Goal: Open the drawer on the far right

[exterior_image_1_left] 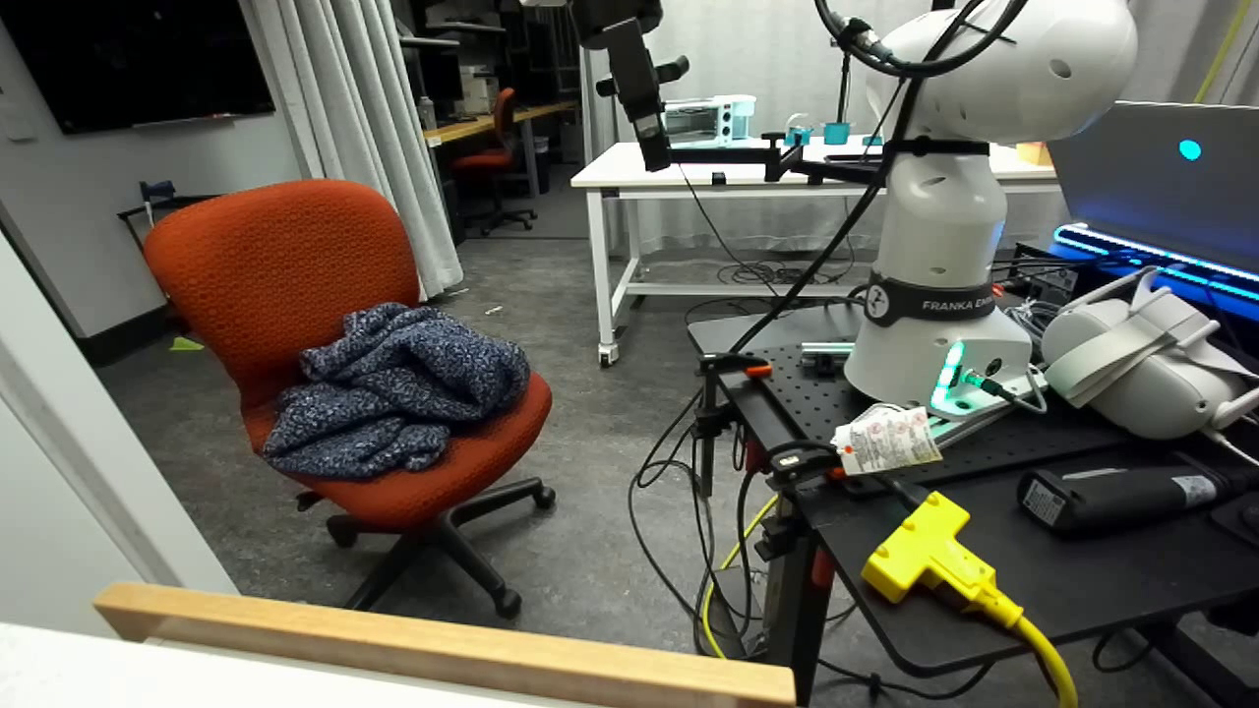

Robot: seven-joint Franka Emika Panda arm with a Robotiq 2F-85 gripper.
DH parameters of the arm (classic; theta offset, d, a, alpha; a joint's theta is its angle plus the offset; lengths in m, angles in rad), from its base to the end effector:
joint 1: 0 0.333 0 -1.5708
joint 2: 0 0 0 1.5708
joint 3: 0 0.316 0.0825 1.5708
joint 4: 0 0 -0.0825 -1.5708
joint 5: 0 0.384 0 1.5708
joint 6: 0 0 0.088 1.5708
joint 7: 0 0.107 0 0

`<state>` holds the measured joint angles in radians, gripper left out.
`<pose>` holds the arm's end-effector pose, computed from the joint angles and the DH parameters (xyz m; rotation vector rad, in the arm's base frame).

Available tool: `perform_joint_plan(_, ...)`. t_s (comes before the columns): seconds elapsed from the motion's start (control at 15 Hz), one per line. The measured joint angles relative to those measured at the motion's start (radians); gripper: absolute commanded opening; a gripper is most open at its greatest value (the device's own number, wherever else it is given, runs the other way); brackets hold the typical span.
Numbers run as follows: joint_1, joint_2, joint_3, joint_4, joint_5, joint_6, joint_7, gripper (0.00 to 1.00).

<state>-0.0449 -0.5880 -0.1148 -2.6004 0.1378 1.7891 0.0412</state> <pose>0.3360 -0.0418 0.4286 -2.9020 0.3202 0.3200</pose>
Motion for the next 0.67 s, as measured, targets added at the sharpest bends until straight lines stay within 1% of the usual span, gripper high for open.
perform_joint_plan(0.13, 0.0, 0.0, 0.001, -0.001, 0.0, 0.024, -0.005, 1.0)
perform_joint_plan(0.47, 0.0, 0.0, 0.001, -0.02, 0.0, 0.14, -0.016, 1.0)
perform_joint_plan(0.67, 0.0, 0.0, 0.001, -0.026, 0.0, 0.147, -0.024, 1.0)
